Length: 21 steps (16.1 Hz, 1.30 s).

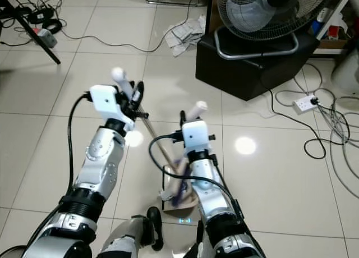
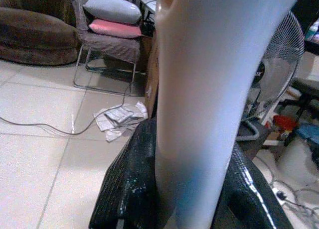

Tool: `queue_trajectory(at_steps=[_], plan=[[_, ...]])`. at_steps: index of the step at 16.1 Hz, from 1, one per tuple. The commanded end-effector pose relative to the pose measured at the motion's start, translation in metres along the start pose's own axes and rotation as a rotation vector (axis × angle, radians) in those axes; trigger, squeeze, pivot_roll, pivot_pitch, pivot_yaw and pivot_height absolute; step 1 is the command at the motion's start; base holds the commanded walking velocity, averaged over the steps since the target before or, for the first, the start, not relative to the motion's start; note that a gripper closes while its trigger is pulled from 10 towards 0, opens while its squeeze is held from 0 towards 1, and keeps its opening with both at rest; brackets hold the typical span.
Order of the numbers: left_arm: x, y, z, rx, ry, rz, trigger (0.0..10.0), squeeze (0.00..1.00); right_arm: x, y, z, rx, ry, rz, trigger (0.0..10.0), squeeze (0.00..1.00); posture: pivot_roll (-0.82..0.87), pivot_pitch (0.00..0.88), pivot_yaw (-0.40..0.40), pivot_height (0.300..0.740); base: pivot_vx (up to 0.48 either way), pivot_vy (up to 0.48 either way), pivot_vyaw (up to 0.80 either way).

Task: Sweep floor

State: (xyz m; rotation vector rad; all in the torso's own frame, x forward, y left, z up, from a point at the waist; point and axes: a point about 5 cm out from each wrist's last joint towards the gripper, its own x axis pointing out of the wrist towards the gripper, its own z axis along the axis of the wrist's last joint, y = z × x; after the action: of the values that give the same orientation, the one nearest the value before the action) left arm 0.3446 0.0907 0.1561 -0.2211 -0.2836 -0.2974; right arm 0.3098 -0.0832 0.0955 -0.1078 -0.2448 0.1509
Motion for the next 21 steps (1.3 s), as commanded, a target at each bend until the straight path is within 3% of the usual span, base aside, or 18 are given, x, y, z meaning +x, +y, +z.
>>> queue_trajectory(at_steps=[1, 6, 9, 11, 14, 16, 18, 21], plan=[[0.004, 0.000, 0.009, -0.022, -0.033, -0.022, 10.0, 0.00, -0.005, 0.002, -0.006, 0.028, 0.031, 0.015, 10.0, 0.00, 0.02, 0.276, 0.082, 0.740, 0.000, 0.000, 0.00], [0.015, 0.025, 0.047, 0.079, -0.109, -0.062, 10.0, 0.00, -0.013, -0.017, -0.010, 0.058, 0.035, -0.020, 10.0, 0.00, 0.02, 0.235, 0.085, 0.740, 0.000, 0.000, 0.00], [0.013, 0.061, 0.074, 0.234, -0.152, -0.028, 10.0, 0.00, -0.021, -0.029, -0.011, 0.096, 0.028, -0.047, 10.0, 0.00, 0.02, 0.212, 0.089, 0.740, 0.000, 0.000, 0.00], [0.010, 0.072, 0.079, 0.280, -0.147, -0.008, 10.0, 0.00, -0.023, -0.036, -0.009, 0.107, 0.020, -0.066, 10.0, 0.00, 0.02, 0.201, 0.092, 0.740, 0.000, 0.000, 0.00], [-0.009, 0.094, 0.064, 0.357, -0.024, 0.066, 10.0, 0.00, -0.024, -0.048, 0.008, 0.146, -0.026, -0.096, 10.0, 0.00, 0.02, 0.173, 0.112, 0.740, 0.000, 0.000, 0.00], [-0.035, 0.103, 0.047, 0.348, 0.061, 0.132, 10.0, 0.00, -0.021, -0.060, 0.043, 0.169, -0.089, -0.100, 10.0, 0.00, 0.00, 0.158, 0.117, 0.740, 0.000, 0.000, 0.00], [-0.054, 0.108, 0.038, 0.385, 0.102, 0.176, 10.0, 0.00, -0.018, -0.070, 0.072, 0.208, -0.150, -0.111, 10.0, 0.00, -0.01, 0.146, 0.115, 0.740, 0.000, 0.000, 0.00], [-0.071, 0.126, 0.041, 0.451, 0.113, 0.295, 10.0, 0.00, -0.011, -0.082, 0.099, 0.238, -0.167, -0.094, 10.0, 0.00, 0.00, 0.121, 0.104, 0.740, 0.000, 0.000, 0.00]])
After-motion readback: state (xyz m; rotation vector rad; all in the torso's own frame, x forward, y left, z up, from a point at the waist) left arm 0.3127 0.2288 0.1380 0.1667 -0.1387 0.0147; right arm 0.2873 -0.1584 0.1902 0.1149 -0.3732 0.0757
